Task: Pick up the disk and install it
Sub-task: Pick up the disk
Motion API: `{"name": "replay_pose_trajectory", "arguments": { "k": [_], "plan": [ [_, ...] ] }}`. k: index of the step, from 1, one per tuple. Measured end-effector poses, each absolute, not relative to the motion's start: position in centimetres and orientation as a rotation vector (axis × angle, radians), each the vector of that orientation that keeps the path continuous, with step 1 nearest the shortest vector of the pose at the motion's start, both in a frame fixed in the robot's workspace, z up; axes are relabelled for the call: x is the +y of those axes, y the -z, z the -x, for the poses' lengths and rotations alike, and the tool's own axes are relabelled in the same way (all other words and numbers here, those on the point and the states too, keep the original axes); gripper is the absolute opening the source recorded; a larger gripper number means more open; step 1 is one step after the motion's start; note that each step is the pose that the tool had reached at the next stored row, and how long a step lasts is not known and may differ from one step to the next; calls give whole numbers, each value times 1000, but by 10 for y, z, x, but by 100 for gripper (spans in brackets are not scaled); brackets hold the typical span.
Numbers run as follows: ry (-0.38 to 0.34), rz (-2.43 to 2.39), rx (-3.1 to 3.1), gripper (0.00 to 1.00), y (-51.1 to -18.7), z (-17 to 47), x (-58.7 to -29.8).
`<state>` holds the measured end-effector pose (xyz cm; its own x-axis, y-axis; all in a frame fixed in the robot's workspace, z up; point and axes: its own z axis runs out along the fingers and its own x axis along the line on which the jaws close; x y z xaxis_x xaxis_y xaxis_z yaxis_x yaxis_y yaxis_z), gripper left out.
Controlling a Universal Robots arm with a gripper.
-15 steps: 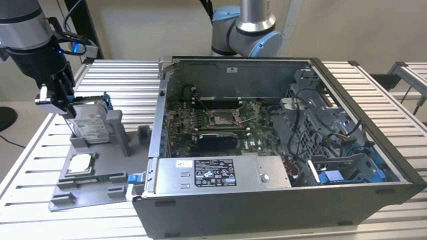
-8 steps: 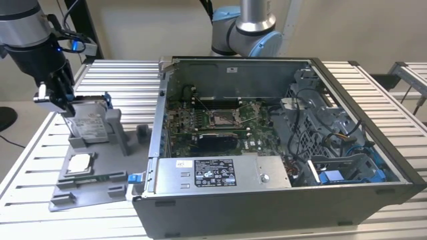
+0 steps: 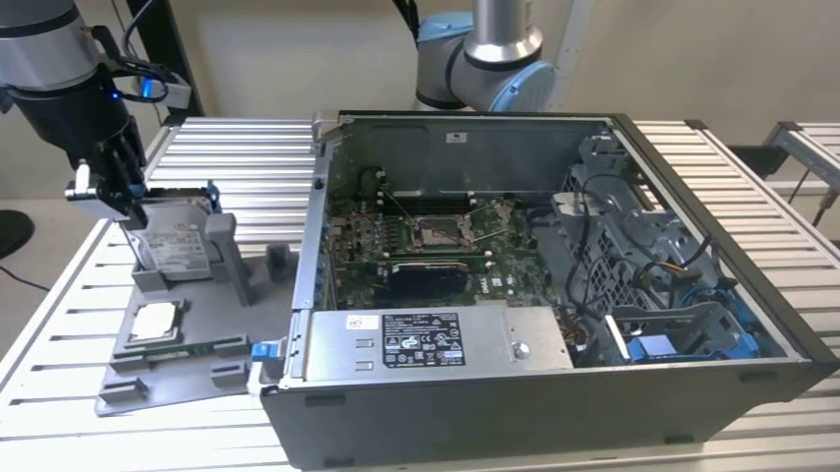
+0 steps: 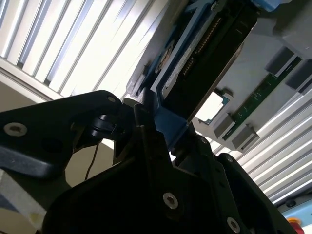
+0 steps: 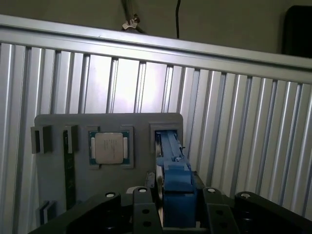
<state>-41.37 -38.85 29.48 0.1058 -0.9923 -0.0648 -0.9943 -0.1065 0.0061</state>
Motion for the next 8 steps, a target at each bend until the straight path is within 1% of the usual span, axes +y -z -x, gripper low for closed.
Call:
{"name": "replay_pose_trajectory", "arguments": {
  "k": [8],
  "plan": [
    [-96,2313,2080,0,-292,414,-388]
  ]
}}
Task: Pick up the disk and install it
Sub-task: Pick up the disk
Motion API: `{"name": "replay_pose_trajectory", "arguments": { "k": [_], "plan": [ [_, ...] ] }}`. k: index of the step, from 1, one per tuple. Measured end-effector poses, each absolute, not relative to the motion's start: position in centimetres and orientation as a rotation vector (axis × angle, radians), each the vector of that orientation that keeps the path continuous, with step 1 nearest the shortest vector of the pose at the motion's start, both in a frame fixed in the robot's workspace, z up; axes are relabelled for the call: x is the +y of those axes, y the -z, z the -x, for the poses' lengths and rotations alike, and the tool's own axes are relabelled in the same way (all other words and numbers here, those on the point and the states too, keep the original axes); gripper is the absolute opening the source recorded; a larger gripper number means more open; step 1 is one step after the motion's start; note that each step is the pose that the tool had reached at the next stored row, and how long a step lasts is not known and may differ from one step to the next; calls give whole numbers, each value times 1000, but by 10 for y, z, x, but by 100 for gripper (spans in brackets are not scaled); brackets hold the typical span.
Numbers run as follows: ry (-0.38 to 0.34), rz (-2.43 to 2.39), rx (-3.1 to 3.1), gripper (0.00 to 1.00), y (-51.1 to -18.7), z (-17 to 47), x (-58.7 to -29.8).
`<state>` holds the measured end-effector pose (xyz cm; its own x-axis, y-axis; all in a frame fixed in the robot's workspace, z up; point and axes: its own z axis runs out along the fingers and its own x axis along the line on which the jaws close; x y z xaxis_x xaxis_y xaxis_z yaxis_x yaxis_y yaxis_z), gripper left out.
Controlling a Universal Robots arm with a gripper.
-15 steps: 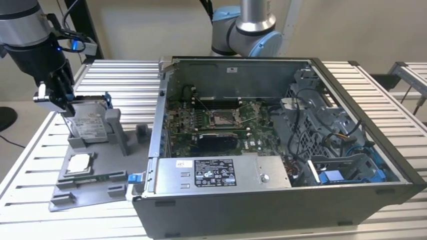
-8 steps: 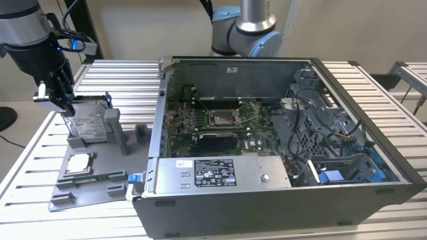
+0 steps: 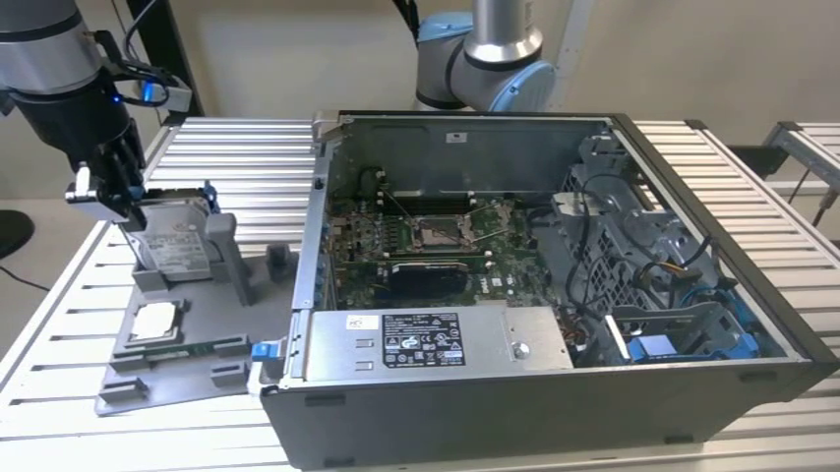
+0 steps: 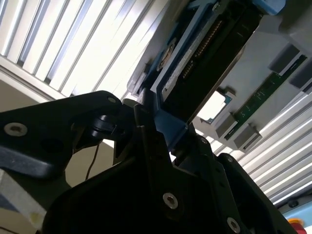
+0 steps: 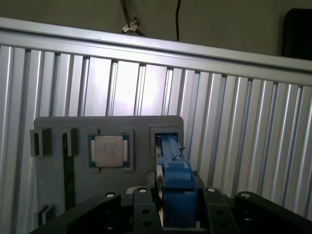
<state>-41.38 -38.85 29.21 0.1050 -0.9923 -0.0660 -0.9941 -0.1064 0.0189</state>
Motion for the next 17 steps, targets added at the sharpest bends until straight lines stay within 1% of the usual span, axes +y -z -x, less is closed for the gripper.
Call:
{"name": "replay_pose_trajectory", "arguments": {
  "k": [17],
  "plan": [
    [-106,2317,2083,0,-287,414,-388]
  ]
}}
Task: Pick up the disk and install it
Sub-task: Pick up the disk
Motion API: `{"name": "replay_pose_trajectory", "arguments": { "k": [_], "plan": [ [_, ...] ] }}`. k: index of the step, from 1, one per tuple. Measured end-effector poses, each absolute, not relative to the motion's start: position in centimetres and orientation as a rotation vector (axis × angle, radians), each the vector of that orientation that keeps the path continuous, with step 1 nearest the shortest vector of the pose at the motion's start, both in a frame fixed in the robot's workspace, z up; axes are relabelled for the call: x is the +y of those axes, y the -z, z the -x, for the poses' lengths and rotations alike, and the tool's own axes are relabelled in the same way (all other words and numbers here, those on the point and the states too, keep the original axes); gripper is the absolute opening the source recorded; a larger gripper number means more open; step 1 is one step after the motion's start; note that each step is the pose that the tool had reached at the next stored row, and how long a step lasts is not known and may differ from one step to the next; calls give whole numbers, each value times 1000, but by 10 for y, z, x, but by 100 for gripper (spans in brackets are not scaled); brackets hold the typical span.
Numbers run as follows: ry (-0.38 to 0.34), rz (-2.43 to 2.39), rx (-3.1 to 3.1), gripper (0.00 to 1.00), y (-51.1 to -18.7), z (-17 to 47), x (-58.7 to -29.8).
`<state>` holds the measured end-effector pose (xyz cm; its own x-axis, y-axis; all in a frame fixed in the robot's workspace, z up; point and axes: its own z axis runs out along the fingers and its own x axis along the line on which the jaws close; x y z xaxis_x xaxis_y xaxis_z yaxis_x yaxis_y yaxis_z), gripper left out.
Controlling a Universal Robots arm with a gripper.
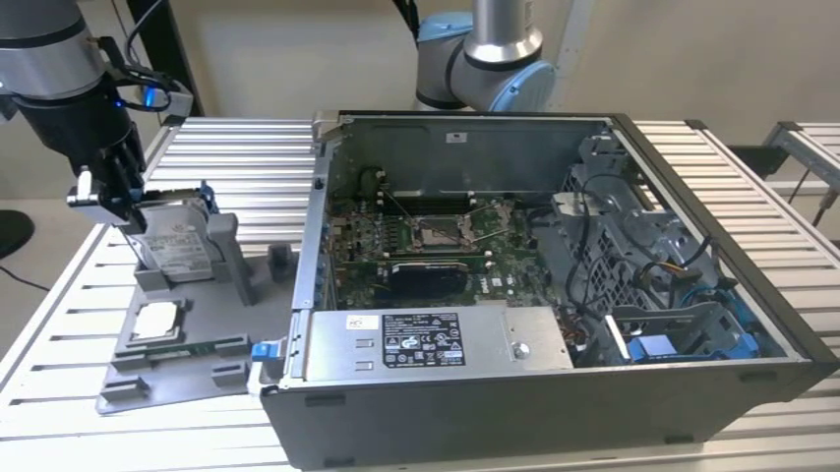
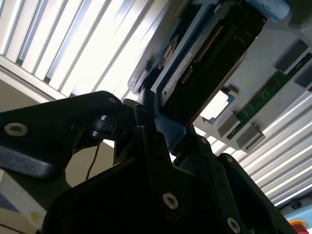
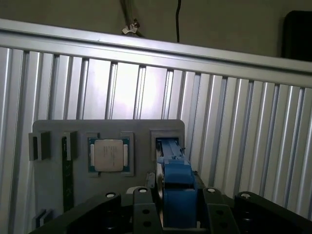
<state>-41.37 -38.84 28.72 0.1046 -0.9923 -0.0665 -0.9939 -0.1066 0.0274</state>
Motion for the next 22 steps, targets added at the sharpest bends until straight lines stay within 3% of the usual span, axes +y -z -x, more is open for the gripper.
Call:
{"name": "replay_pose_trajectory", "arguments": {
  "k": [22],
  "plan": [
    [-106,2314,2082,0,-287,414,-389]
  ]
}}
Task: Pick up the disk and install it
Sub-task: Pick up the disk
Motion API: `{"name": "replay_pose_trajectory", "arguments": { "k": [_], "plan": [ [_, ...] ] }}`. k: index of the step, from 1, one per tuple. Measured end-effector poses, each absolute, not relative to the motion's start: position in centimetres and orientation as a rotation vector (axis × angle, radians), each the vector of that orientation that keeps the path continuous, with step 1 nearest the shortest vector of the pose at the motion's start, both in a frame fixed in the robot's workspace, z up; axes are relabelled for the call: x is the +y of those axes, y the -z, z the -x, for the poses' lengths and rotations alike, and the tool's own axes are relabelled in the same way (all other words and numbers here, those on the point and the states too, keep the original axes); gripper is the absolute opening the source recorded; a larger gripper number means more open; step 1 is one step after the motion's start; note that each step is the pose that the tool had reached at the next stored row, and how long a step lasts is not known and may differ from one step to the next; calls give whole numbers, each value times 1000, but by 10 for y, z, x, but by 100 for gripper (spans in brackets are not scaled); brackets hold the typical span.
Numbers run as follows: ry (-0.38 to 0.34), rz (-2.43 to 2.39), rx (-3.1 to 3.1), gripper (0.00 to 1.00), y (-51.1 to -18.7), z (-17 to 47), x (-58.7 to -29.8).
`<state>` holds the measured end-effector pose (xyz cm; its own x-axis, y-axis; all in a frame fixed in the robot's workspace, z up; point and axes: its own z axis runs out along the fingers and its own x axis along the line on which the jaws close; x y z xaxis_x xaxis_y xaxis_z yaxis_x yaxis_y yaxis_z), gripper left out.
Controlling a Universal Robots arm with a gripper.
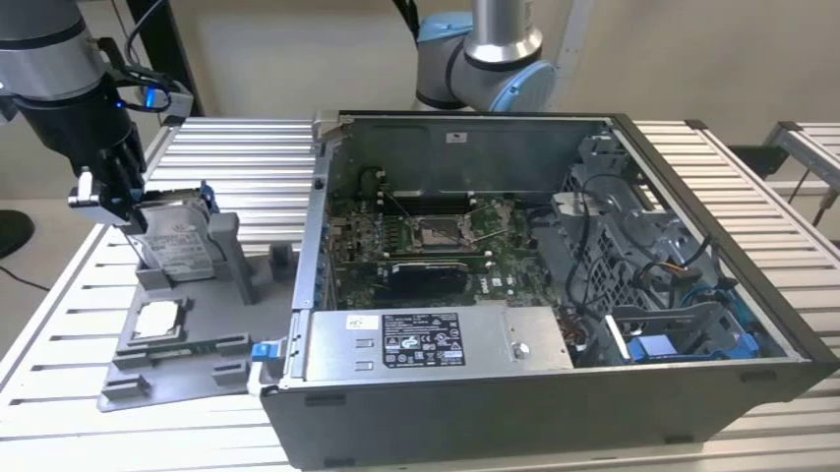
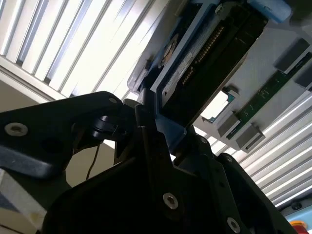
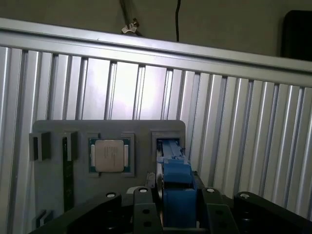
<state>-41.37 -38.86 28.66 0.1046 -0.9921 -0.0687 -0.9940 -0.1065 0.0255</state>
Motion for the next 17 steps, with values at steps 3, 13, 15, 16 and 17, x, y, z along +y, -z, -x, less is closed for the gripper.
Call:
{"name": "replay_pose_trajectory", "arguments": {
  "k": [3,13,15,16,17],
  "plan": [
    [-106,2315,2081,0,-287,414,-389],
    [-106,2315,2082,0,-299,414,-389],
    [-106,2314,2082,0,-302,414,-389],
    [-106,2314,2082,0,-303,414,-389],
    [-106,2314,2082,0,-305,414,-389]
  ]
}}
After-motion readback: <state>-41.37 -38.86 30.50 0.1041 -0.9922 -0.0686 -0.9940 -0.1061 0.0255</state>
